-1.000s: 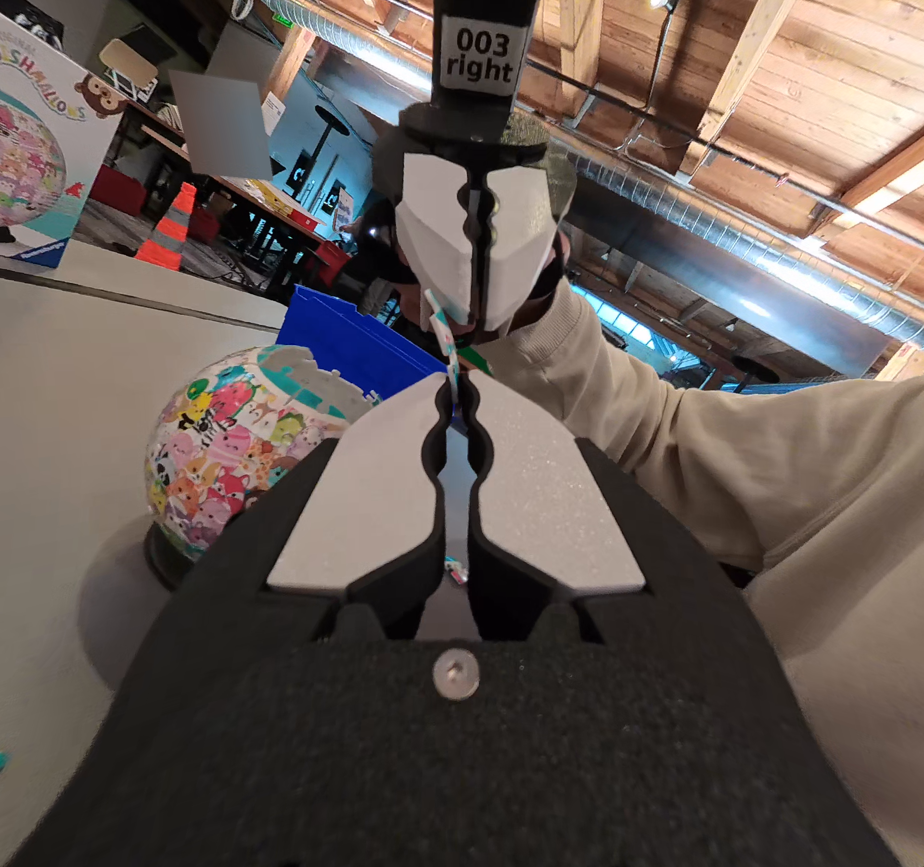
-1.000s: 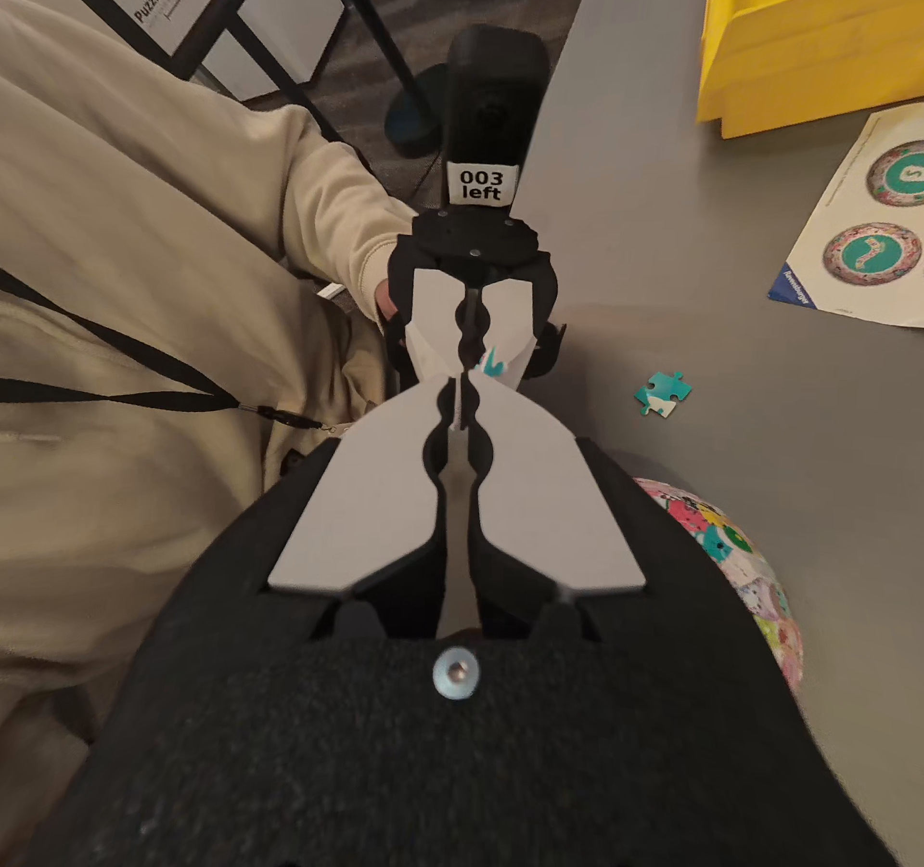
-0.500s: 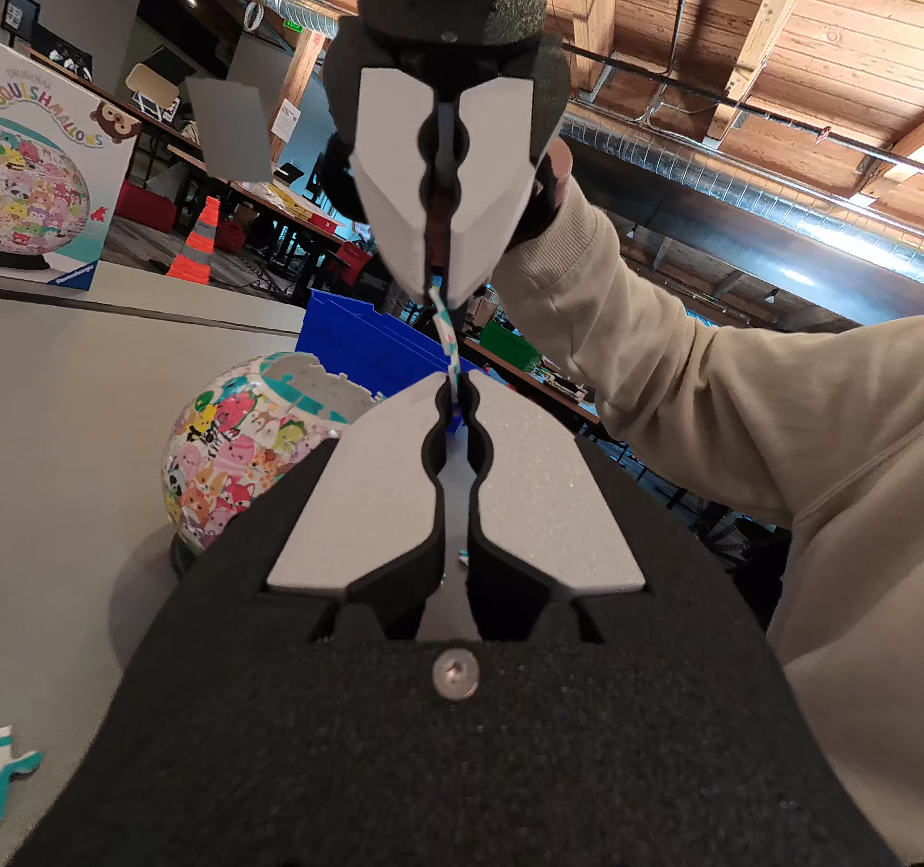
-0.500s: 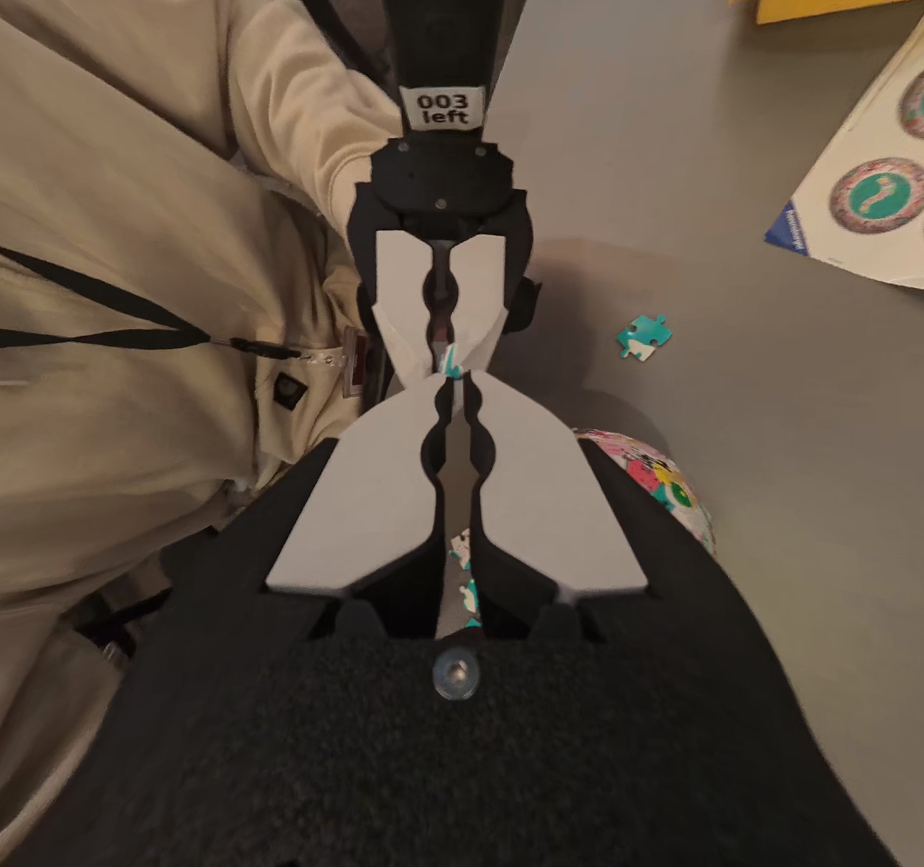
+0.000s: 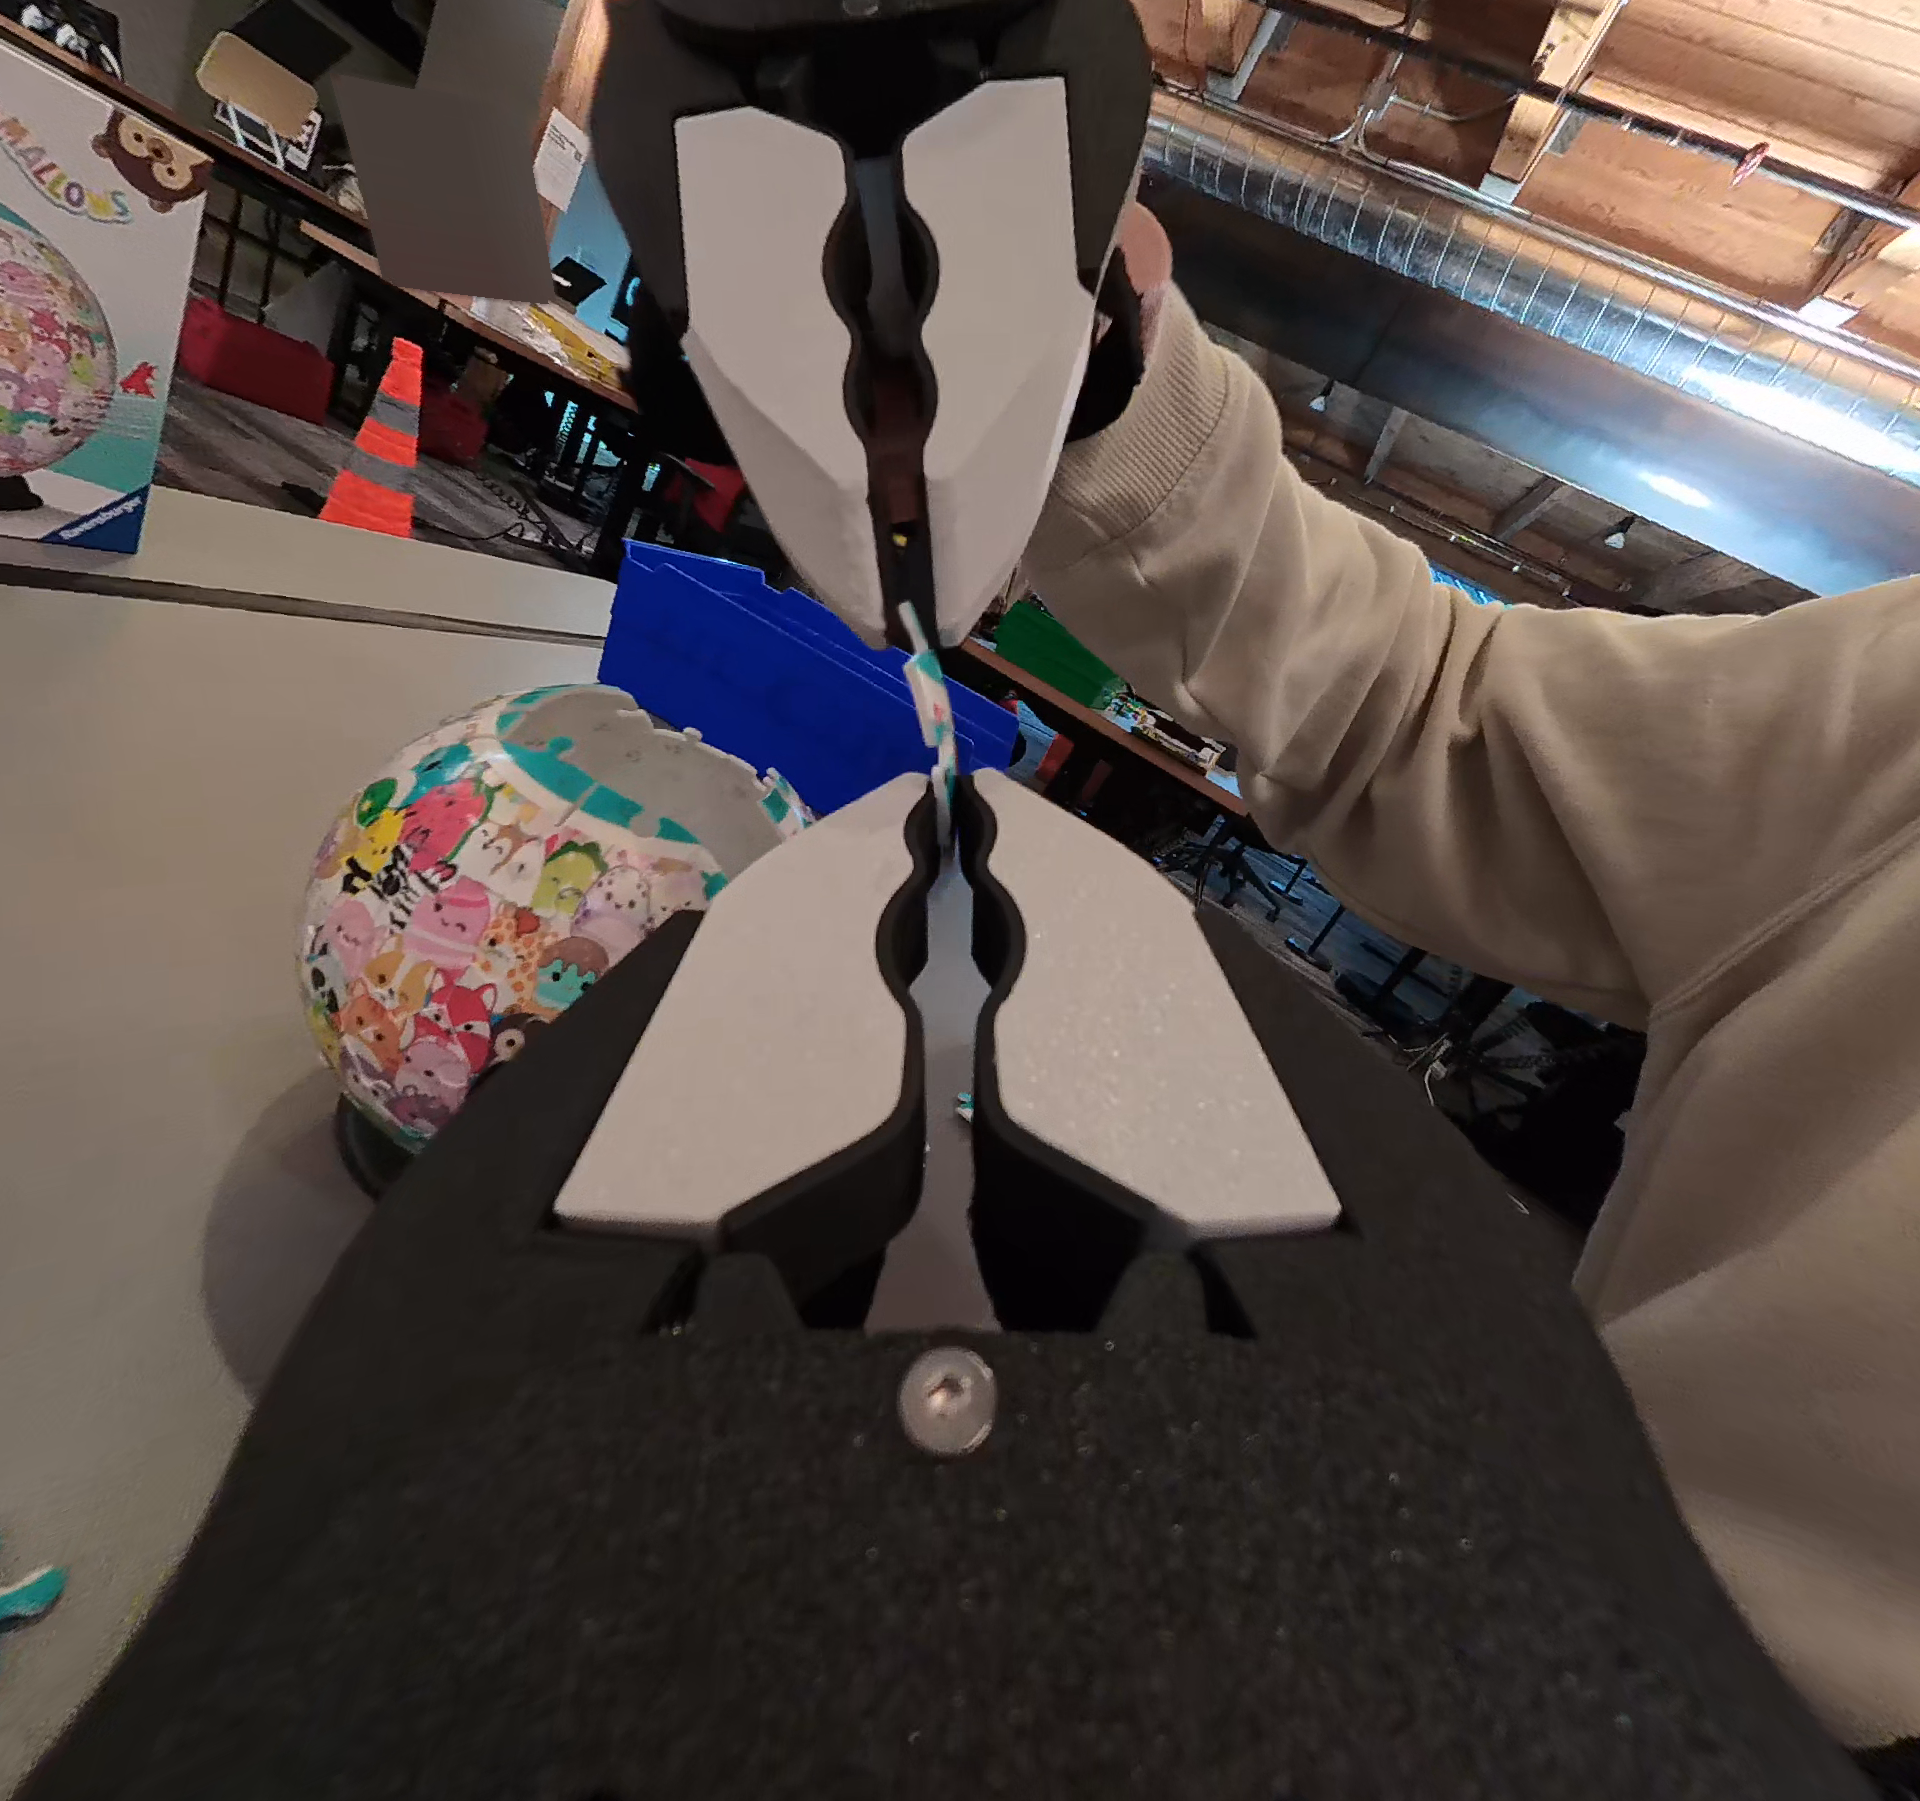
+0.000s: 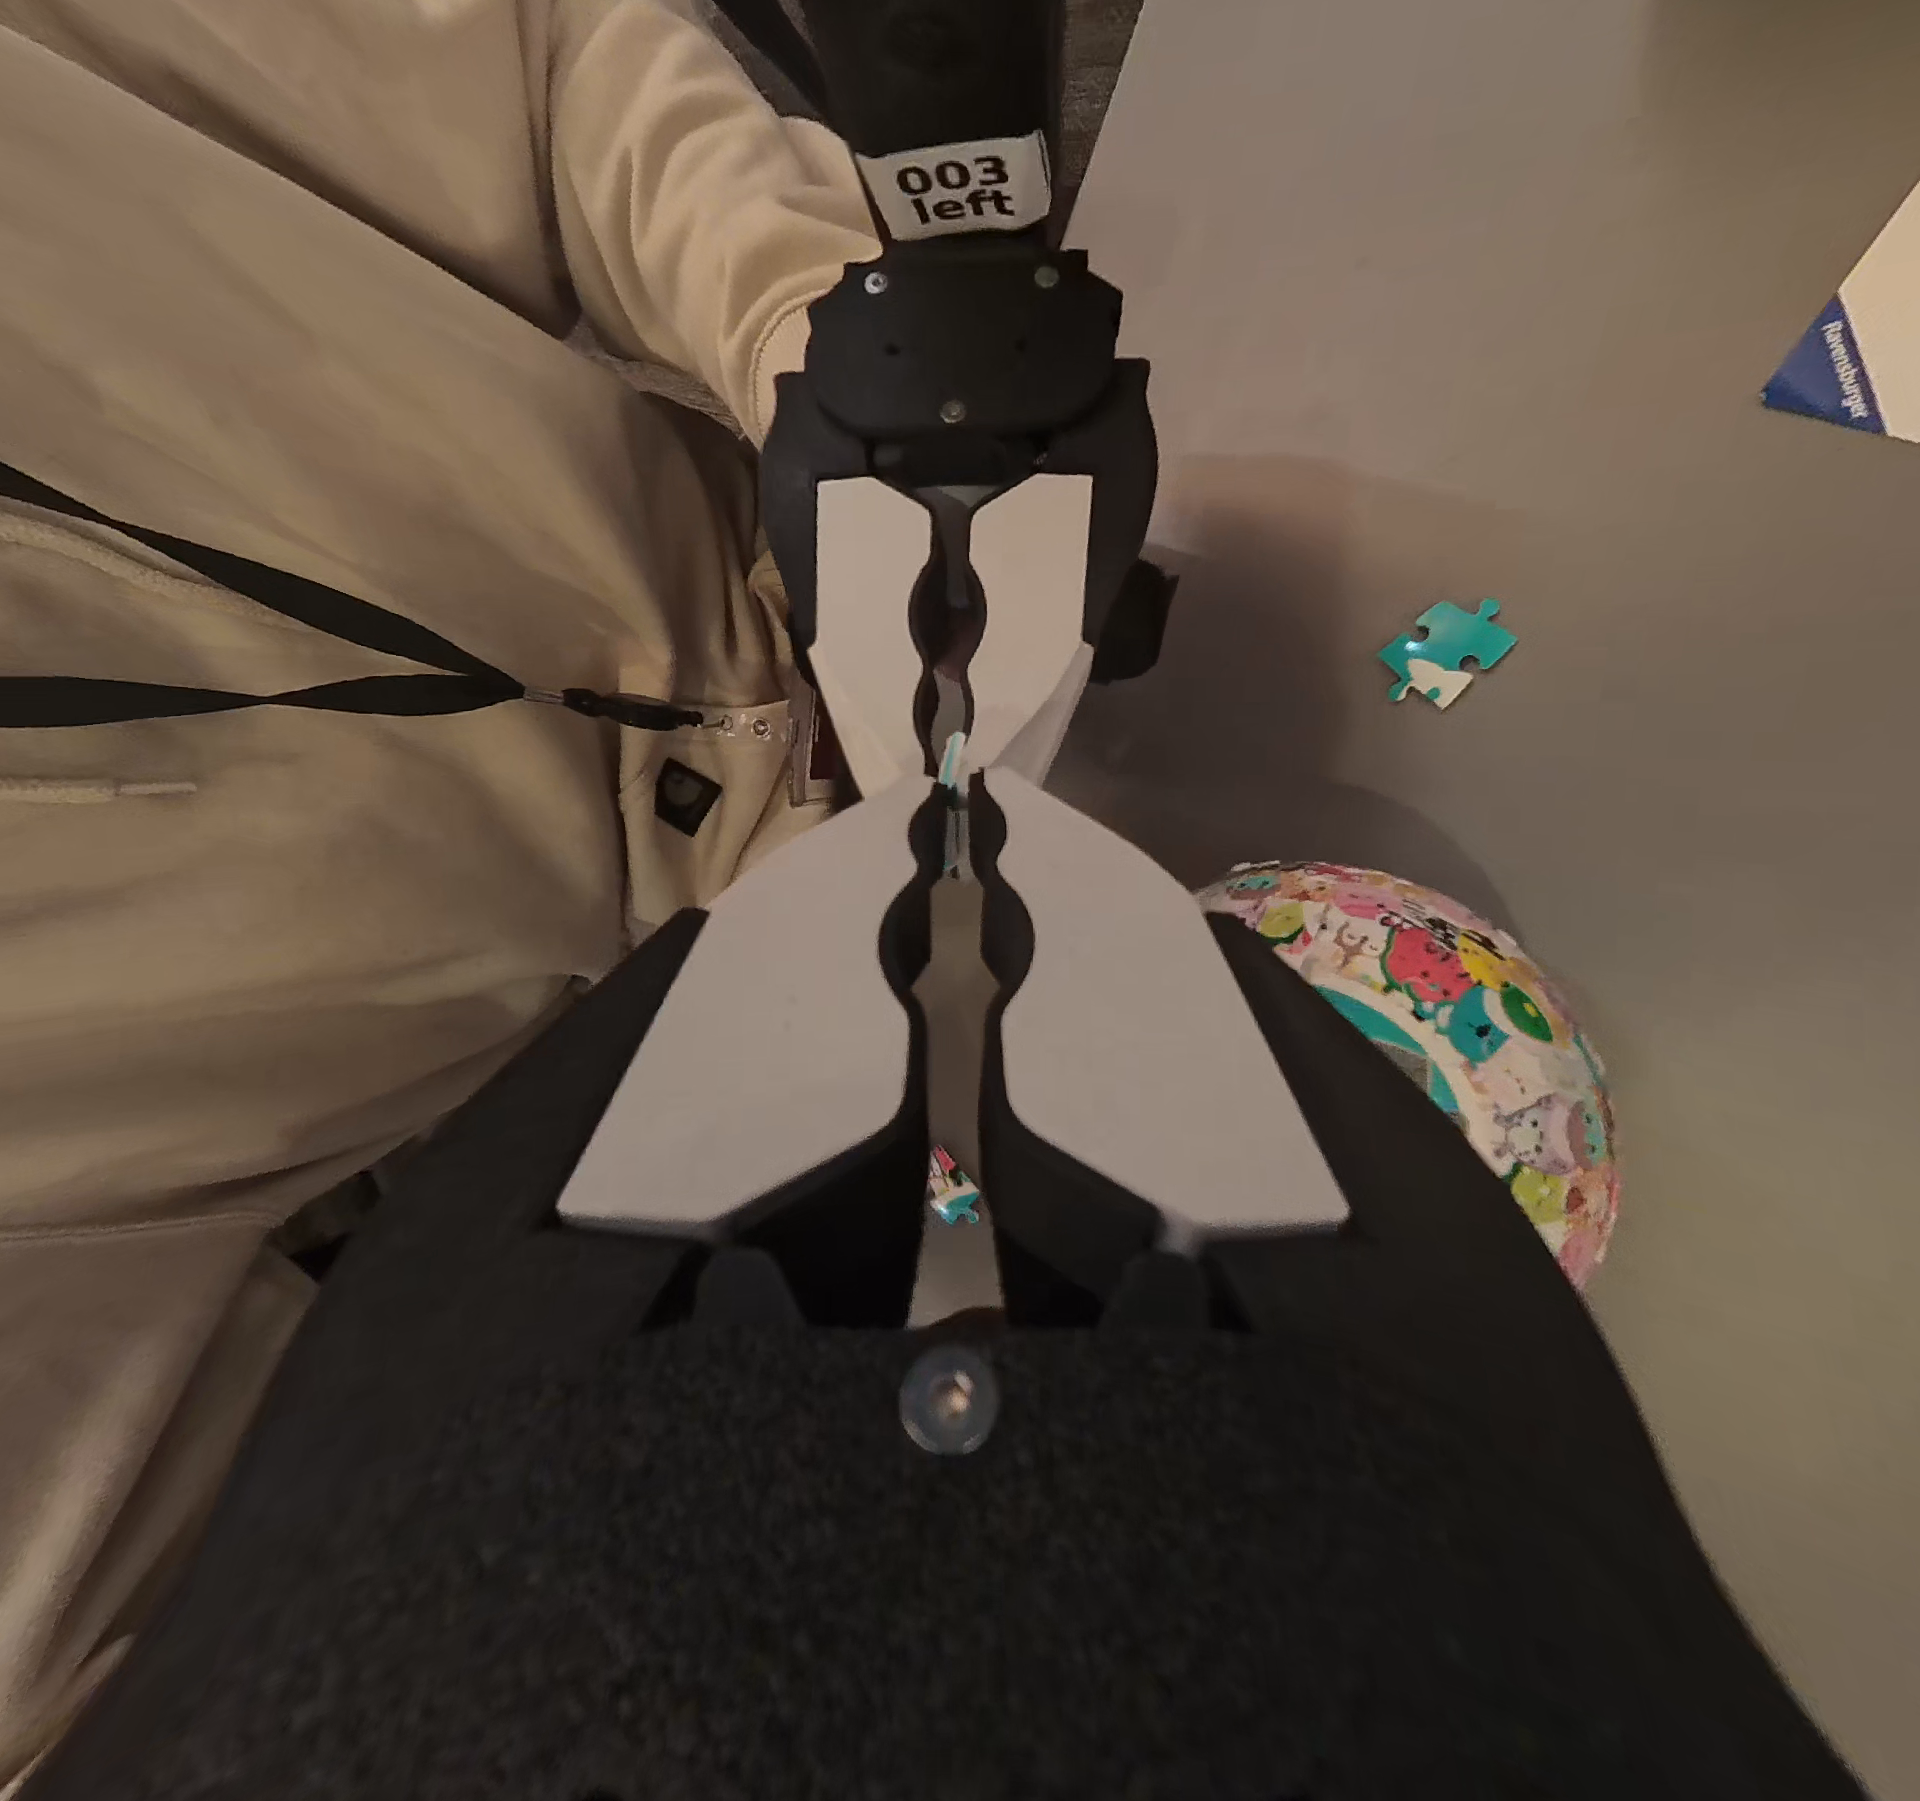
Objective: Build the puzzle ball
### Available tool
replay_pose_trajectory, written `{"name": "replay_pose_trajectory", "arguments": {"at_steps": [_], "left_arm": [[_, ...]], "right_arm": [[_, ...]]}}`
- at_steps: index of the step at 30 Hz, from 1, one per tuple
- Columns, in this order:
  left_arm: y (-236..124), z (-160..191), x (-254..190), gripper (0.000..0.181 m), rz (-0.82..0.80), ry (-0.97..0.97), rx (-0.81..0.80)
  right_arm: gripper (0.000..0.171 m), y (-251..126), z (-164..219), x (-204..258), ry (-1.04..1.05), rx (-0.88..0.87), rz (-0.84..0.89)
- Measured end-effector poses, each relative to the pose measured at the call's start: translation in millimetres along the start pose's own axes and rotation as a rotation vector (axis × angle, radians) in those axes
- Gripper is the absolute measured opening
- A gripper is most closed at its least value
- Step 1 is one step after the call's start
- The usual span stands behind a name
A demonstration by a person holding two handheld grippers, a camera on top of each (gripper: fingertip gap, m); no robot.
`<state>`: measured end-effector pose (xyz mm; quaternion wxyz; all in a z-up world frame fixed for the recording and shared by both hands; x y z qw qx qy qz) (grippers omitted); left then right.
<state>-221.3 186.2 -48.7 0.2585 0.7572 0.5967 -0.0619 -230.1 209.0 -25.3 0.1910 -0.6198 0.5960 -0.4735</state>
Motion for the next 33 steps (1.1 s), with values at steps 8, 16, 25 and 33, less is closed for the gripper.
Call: {"name": "replay_pose_trajectory", "arguments": {"at_steps": [8, 16, 25, 33], "left_arm": [[-22.2, 30.8, 52.7, 0.101, -0.307, -0.11, 0.174], [-6.0, 73.1, 75.2, 0.127, -0.447, 0.032, 0.493], [-2.3, 76.6, 85.2, 0.112, -0.423, 0.055, 0.54], [-5.8, 80.9, 90.6, 0.108, -0.43, 0.151, 0.606]], "right_arm": [[0.002, -11.7, 31.8, -19.9, 0.057, 0.127, 0.103], [0.002, 4.8, 54.2, -31.6, 0.249, 0.181, -0.013], [0.002, 8.0, 56.1, -37.1, 0.362, 0.156, -0.077], [0.002, 11.2, 58.6, -34.5, 0.44, 0.144, -0.107]]}}
Point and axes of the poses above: each gripper's, where its closed fingertips meet, y out along the fingers, z out of its underside, x = y × z across the jaws, the point moved 1 cm from there along -y, back along the fingers, and after that the axes turned 14 degrees about z, right-handed, at the moved point
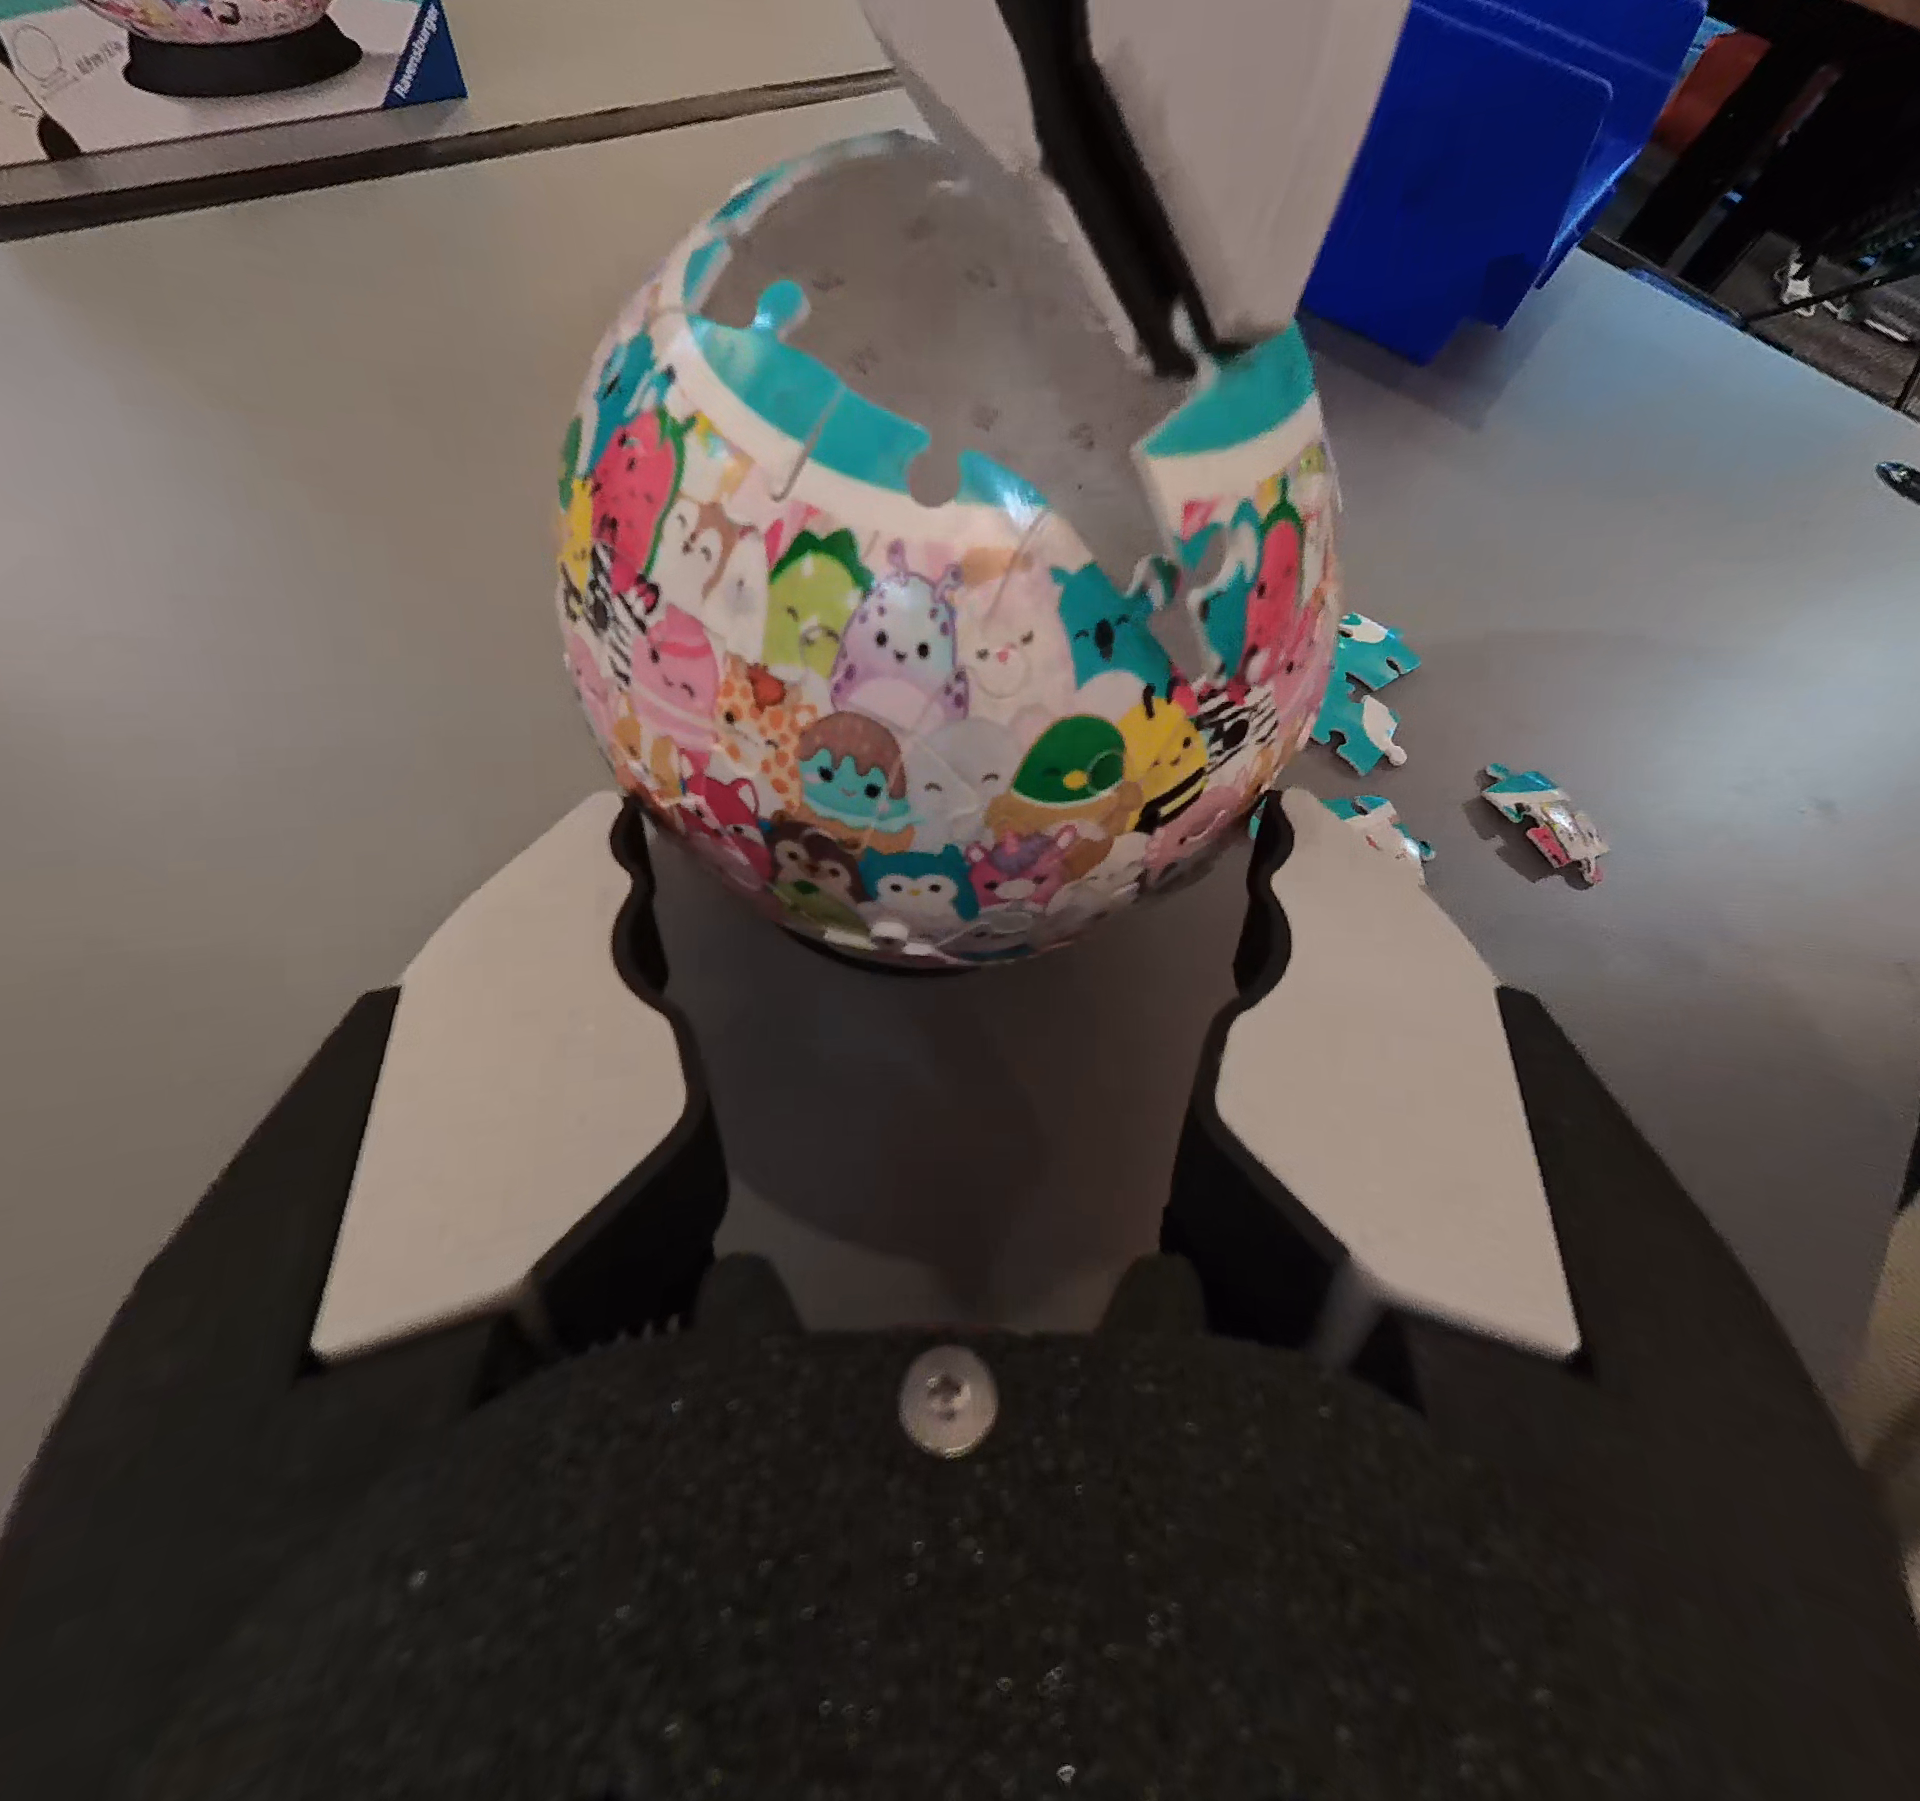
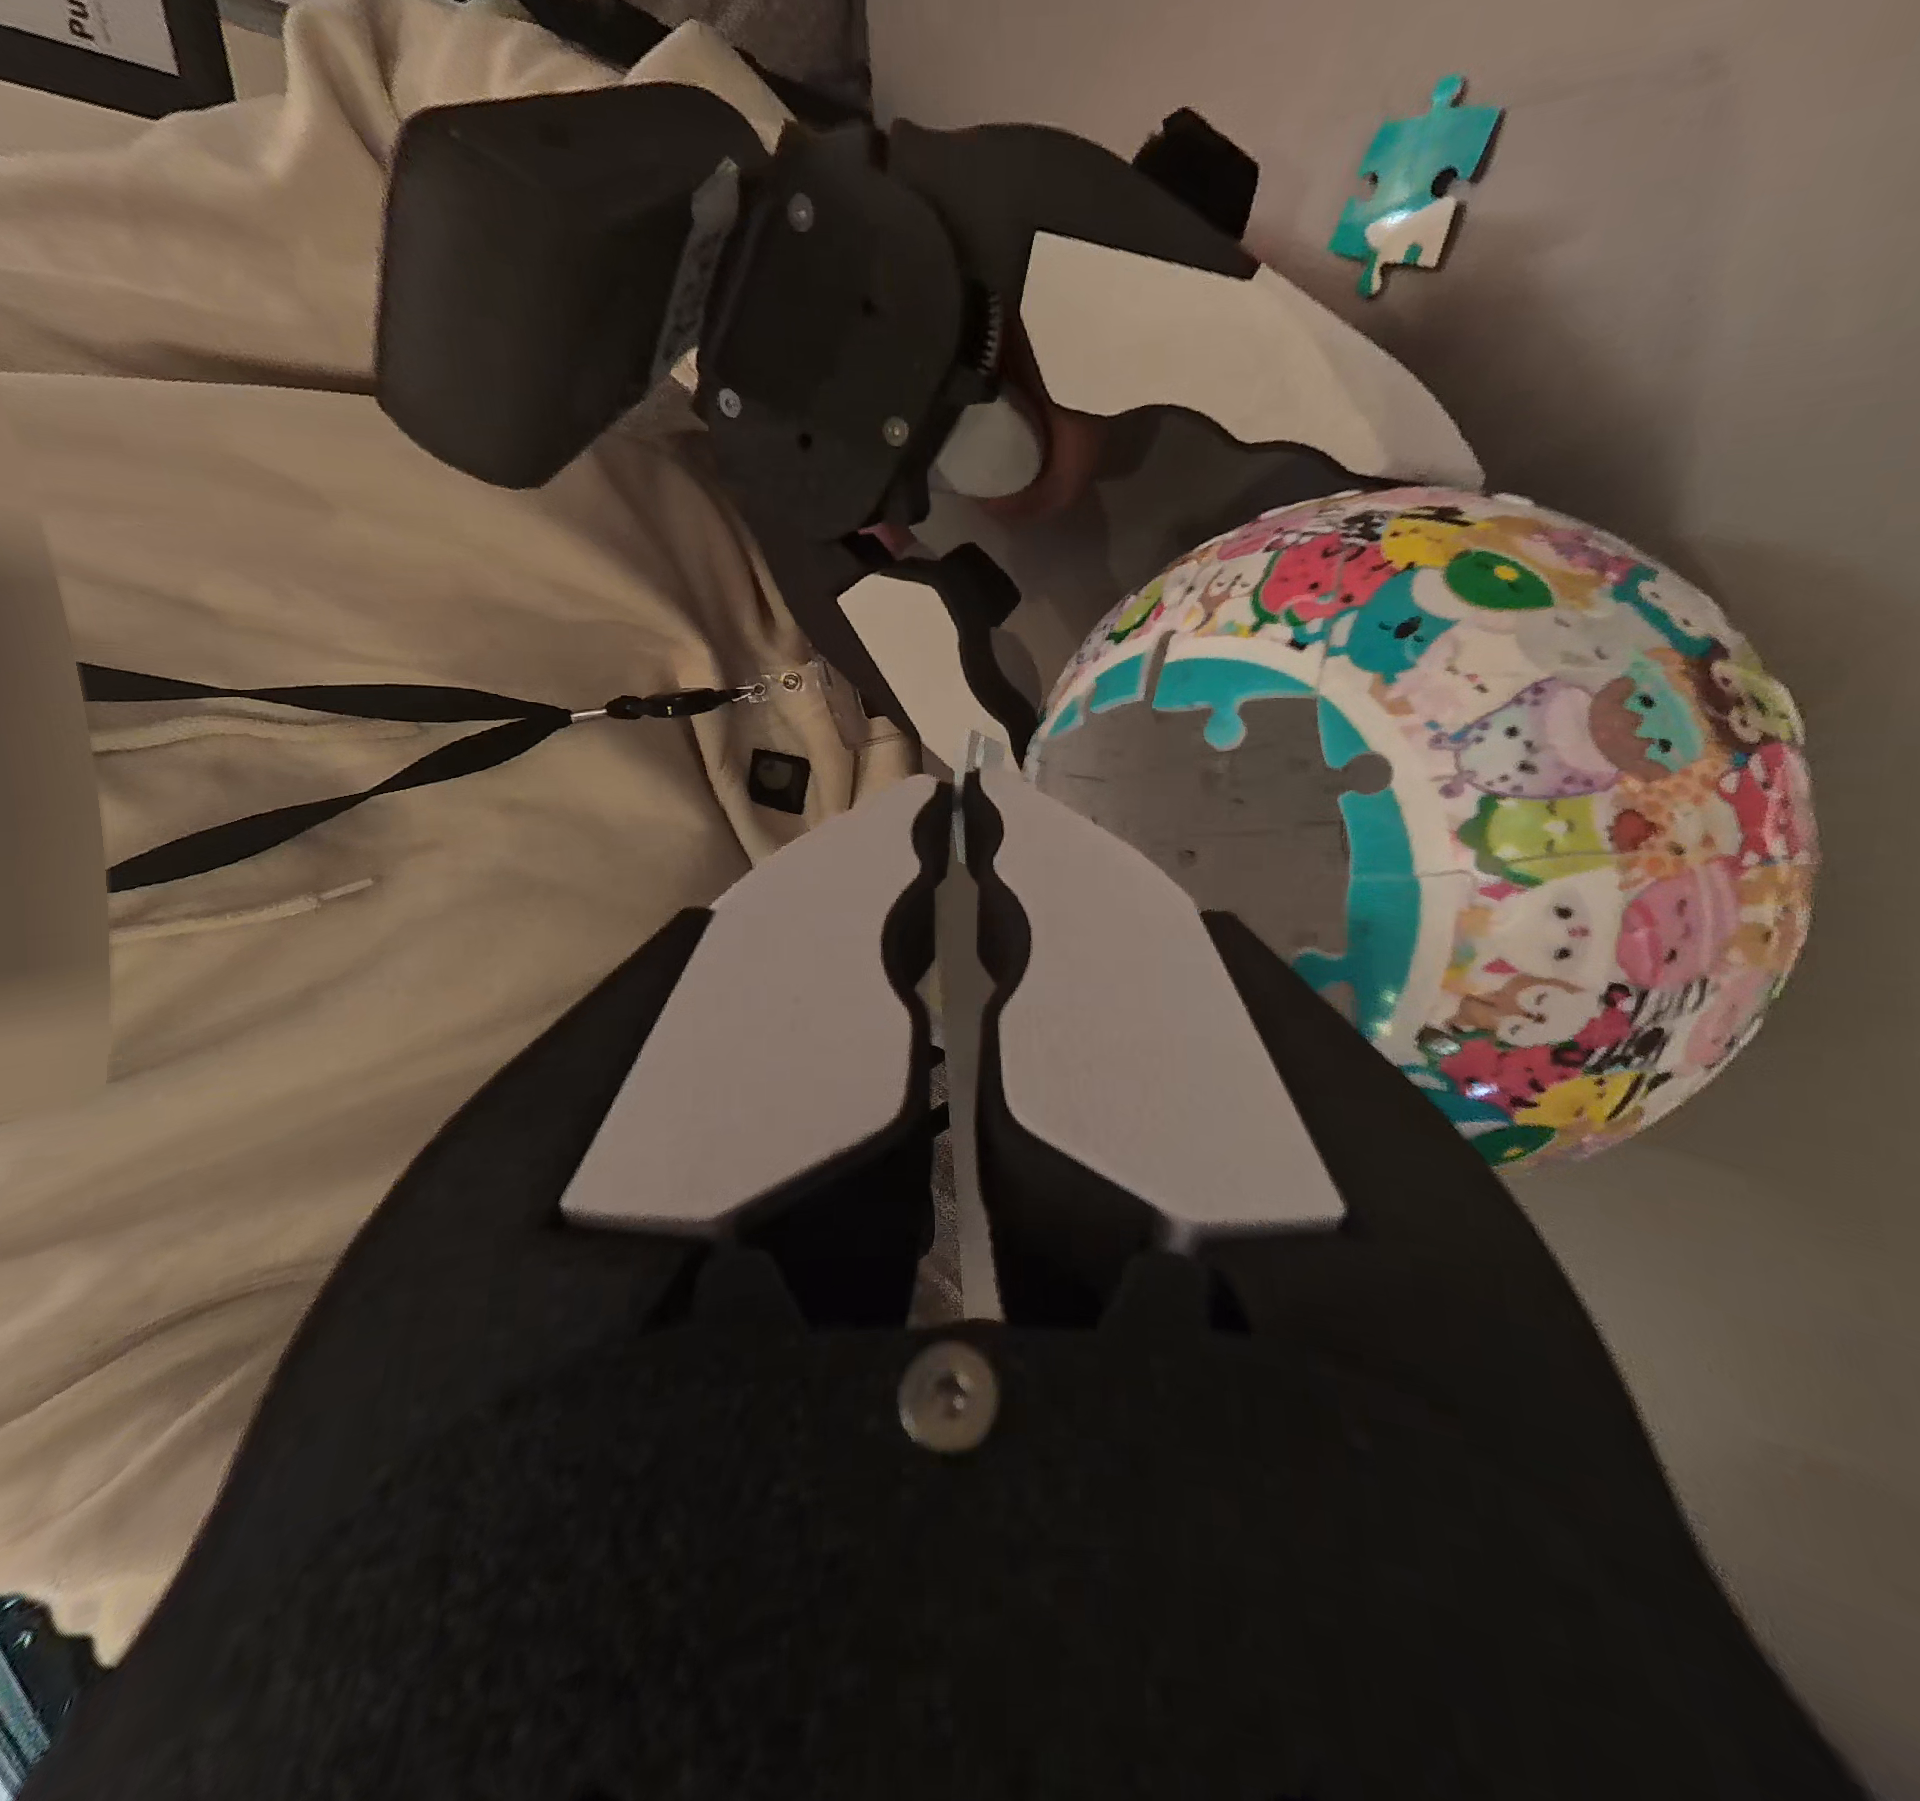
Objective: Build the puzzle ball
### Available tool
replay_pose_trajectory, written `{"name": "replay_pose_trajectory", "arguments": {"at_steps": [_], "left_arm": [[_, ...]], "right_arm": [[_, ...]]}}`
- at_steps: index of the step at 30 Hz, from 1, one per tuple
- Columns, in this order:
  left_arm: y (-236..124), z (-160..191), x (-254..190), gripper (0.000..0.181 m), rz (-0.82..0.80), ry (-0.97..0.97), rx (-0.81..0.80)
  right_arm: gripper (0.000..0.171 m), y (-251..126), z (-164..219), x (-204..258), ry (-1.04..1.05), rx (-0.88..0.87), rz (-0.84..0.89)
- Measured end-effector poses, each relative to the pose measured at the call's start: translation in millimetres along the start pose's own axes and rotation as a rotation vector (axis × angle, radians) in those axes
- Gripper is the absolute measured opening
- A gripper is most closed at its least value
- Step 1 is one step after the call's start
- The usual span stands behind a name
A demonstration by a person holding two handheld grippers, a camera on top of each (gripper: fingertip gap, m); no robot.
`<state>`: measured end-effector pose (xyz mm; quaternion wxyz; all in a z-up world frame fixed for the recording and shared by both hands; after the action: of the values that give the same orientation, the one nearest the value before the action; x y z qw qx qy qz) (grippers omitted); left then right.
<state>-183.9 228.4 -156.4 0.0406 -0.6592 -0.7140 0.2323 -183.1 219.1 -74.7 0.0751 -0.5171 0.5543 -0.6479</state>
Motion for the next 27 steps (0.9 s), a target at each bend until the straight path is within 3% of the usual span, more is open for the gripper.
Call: {"name": "replay_pose_trajectory", "arguments": {"at_steps": [14, 18, 22, 27], "left_arm": [[-3.8, 2.4, 1.2, 0.1, -0.023, 0.042, 0.025], [-23.0, -9.1, -6.3, 0.076, -0.029, 0.061, -0.047], [-45.0, -32.1, -24.4, 0.018, 0.019, 0.165, -0.169], [-45.0, -48.3, -45.5, 0.0, 0.042, 0.259, -0.212]], "right_arm": [[0.002, -0.4, 1.4, -8.3, 0.038, 0.057, 0.1], [0.003, 1.0, 1.3, -10.9, 0.036, 0.056, 0.11], [0.003, 1.4, 3.9, -14.3, 0.039, 0.046, 0.104], [0.004, 1.3, 4.4, -16.2, 0.03, 0.027, 0.101]]}}
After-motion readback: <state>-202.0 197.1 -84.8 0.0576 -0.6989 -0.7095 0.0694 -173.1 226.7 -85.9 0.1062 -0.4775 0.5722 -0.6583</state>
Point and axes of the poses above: each gripper's, where its closed fingertips meet, y out along the fingers, z out of its underside, x = y × z across the jaws, the point moved 1 cm from there along -y, back along the fingers, and after that the axes turned 14 degrees about z, right-handed, at the moved point
